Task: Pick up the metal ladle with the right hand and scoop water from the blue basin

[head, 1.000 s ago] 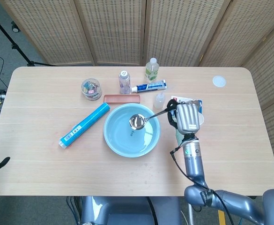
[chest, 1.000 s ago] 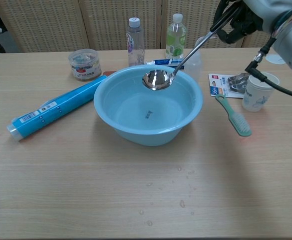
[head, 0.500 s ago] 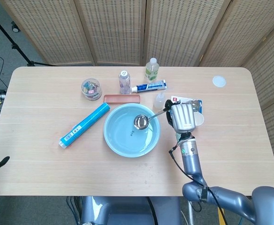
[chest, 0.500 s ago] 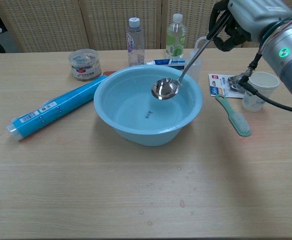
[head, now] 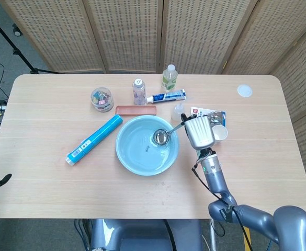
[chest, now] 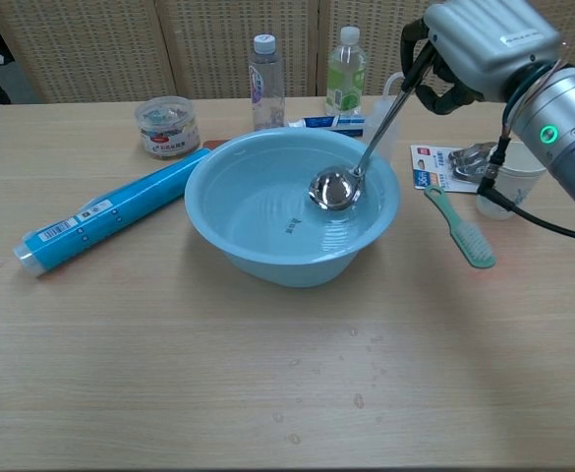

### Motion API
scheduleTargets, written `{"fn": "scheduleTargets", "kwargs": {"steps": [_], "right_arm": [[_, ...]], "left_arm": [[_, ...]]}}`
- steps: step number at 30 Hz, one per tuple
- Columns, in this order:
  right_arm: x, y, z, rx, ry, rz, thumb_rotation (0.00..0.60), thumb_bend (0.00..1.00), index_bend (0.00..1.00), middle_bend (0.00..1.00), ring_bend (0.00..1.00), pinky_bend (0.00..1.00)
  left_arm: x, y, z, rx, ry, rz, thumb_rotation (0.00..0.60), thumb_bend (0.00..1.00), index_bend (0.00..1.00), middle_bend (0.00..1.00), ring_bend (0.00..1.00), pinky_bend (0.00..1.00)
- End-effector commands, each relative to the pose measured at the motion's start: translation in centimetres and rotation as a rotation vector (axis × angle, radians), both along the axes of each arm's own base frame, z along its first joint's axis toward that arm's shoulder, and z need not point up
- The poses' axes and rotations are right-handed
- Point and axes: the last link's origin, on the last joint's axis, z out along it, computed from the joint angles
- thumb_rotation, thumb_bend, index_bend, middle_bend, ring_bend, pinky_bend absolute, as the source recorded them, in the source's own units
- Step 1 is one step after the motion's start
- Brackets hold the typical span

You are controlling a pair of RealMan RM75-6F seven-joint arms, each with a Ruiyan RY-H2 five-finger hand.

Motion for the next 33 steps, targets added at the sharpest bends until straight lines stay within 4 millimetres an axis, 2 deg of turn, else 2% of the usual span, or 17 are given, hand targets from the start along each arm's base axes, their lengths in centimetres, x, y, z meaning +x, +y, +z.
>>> {"fn": "scheduleTargets", "kwargs": {"steps": [1,17,24,28,33], "right_arm": [[-0.6,0.2,-0.5,0.009,0.101,0.039,0.600,1.00,0.81,0.97,1.00,1.00],[-1.5,1.5,-1.7,0.080,0.222,0.063,0.600,1.00,0.81,0.97,1.00,1.00],[-1.1,2.1,-1.8,0.152,0.065,-0.075,0.600,1.00,0.81,0.97,1.00,1.00],[-0.9,2.4,-1.7,0.210,-0.088,-0.181,0.600,1.00,0.81,0.97,1.00,1.00],[-0.8,2.6,-1.1,0.228,-0.178,-0.225,0.600,1.00,0.81,0.97,1.00,1.00]], "left_arm": [[0.0,0.0,0.0,0.000,0.002,0.000,0.600,0.16,0.00,0.00,0.00,0.00],[0.1,0.0,-0.1,-0.001,0.004,0.001,0.600,0.16,0.00,0.00,0.00,0.00],[0.1,0.0,-0.1,-0.002,0.003,0.000,0.600,0.16,0.00,0.00,0.00,0.00],[0.0,0.0,0.0,-0.002,0.002,0.001,0.600,0.16,0.00,0.00,0.00,0.00],[0.1,0.0,0.0,-0.003,0.002,-0.001,0.600,0.16,0.00,0.00,0.00,0.00]]}}
